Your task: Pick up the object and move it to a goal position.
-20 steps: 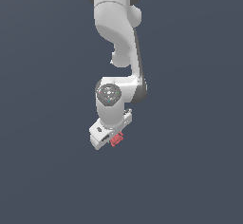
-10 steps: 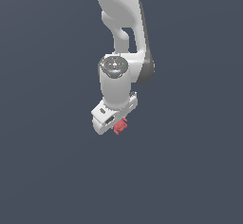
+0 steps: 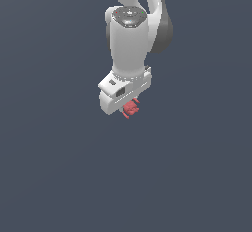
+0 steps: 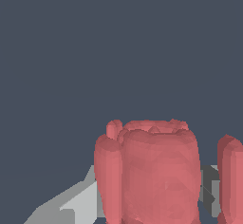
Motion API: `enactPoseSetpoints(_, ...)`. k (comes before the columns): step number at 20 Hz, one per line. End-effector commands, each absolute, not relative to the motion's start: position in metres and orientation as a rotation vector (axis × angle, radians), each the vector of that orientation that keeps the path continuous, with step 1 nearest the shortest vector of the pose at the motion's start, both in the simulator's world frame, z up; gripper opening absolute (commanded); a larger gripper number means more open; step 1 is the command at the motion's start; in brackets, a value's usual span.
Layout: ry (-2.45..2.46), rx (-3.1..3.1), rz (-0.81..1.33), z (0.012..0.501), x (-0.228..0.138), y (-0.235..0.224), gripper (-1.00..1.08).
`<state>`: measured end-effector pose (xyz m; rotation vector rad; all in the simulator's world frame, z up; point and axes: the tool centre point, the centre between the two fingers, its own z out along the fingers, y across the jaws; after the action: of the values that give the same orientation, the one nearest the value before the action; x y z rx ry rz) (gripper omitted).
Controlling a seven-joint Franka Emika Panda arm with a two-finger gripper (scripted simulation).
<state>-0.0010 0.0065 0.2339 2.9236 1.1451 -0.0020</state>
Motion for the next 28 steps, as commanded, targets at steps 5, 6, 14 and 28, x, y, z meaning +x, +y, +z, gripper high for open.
enactPoseSetpoints(5, 1.146, 2.923, -0.002, 0.305, -0.03, 0.024, -1.0)
enactPoseSetpoints(6, 1.146, 2.923, -0.002, 0.316, -0.035, 0.027, -1.0)
enactPoseSetpoints(14, 1.147, 2.924, -0.001, 0.392, -0.064, 0.046, -1.0)
enactPoseSetpoints(28, 1.146, 2.925, 0.0, 0.45, -0.082, 0.059, -1.0)
